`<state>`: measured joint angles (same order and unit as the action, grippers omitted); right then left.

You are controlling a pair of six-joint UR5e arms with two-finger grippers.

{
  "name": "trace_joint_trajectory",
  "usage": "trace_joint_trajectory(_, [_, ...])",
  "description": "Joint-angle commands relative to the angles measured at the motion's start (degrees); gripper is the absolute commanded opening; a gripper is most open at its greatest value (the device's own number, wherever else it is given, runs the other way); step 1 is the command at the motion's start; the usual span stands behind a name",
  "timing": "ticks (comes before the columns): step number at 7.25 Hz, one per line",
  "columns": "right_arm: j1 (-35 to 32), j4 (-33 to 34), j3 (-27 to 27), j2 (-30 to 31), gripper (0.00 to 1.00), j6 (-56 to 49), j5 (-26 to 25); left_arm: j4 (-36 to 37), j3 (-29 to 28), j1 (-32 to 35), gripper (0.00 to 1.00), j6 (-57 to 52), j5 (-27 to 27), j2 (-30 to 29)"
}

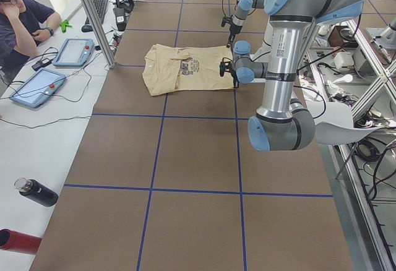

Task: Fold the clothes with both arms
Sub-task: 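Lift the hem with both grippers and fold it toward the collar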

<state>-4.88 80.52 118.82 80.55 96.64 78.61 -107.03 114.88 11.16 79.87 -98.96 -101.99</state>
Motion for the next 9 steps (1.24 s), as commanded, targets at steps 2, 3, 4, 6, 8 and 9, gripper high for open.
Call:
trace_joint_trajectory(2, [-4.06,0.69,10.33,4.24,0.00,-0.05,9.75,1.90,9.00,0.87,0.00,-0.77,-6.46,1.35])
trace_joint_trajectory(3, [-3.99,1.21,16.82,8.97,0.00,-0.05,13.02,8.53,15.57,0.88,0.00,-3.21,-9.55,1.44])
trace_joint_trajectory(4, [-3.91,3.30,24.02,12.50,0.00,-0.05,18.63,15.99,22.25,0.79,0.00,-4.10,-12.54,0.75])
trace_joint_trajectory(6, [-2.33,10.50,33.55,12.27,0.00,0.04,22.55,25.95,32.57,0.01,0.00,-3.50,-15.73,0.31])
trace_joint_trajectory(8, [-6.16,10.71,29.14,10.35,0.00,-0.05,22.37,27.76,26.06,1.04,0.00,-3.67,-14.69,-2.32])
trace_joint_trajectory(9, [-11.15,10.71,21.80,3.63,0.00,-0.74,22.11,27.67,20.79,3.14,0.00,-4.11,-10.76,-5.03])
